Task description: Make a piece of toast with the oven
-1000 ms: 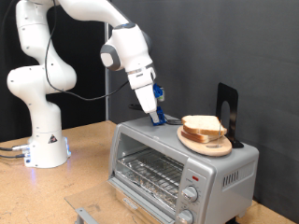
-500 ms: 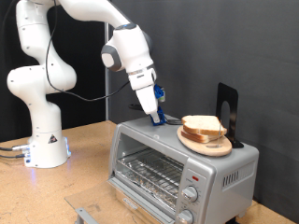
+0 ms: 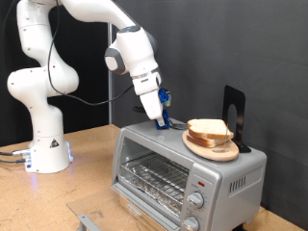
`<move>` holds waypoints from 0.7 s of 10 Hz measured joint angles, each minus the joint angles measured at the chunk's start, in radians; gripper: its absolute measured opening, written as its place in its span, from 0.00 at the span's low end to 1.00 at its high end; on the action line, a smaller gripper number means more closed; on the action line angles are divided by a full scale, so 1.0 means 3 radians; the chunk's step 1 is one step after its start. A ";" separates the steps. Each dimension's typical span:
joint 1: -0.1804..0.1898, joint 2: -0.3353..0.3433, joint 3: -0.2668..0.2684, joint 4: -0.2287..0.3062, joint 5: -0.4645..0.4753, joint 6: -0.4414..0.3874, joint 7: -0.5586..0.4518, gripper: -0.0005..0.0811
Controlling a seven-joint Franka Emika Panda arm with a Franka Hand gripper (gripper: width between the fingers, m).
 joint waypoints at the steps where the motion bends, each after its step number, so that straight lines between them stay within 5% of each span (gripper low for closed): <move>1: 0.0009 -0.0007 -0.0001 0.0001 0.0058 -0.0021 -0.0023 0.49; 7: 0.0058 -0.0298 -0.0045 0.0035 0.0274 -0.0276 -0.0136 0.49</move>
